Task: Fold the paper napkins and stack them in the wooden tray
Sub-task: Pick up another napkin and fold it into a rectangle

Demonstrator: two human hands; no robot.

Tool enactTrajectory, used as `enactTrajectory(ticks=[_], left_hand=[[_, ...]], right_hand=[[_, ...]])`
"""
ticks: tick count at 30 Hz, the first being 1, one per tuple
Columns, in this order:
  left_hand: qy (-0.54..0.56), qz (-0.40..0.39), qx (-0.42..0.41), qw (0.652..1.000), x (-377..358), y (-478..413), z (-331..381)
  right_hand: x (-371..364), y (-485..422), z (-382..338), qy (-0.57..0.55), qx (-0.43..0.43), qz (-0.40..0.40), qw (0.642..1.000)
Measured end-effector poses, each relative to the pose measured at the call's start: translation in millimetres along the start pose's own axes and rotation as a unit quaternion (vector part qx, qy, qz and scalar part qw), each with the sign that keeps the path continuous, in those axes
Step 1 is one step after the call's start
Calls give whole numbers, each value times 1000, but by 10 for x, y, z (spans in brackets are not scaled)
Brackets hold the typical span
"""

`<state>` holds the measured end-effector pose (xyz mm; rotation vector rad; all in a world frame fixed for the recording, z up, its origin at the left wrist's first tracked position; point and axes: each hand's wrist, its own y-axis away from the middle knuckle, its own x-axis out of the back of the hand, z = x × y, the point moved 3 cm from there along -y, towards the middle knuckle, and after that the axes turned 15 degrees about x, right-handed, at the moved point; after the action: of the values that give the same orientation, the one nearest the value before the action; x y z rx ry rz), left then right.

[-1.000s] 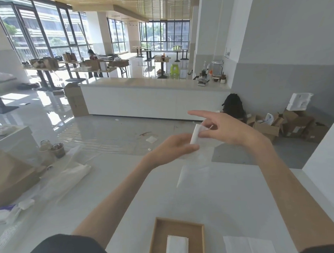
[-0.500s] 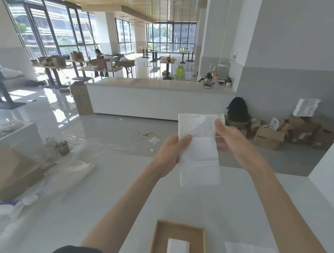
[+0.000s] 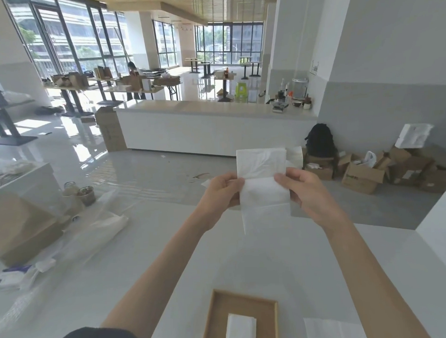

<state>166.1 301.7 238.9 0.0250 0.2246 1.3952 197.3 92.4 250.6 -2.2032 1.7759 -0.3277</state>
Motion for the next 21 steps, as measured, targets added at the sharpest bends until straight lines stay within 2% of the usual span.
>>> enactTrajectory(ticks=[6, 13, 18, 21], left_hand=[[2, -28, -29, 999, 30, 18, 47], [33, -25, -52, 998, 53, 53, 119], [83, 2, -14, 996, -18, 27, 95], [98, -12, 31, 995, -92, 43, 63]], right_hand=[[17, 23, -6, -61, 16, -5, 998], [69, 89, -160, -19, 63, 14, 998], [46, 107, -195, 7, 90, 27, 996], [58, 105, -191, 24, 113, 54, 992]])
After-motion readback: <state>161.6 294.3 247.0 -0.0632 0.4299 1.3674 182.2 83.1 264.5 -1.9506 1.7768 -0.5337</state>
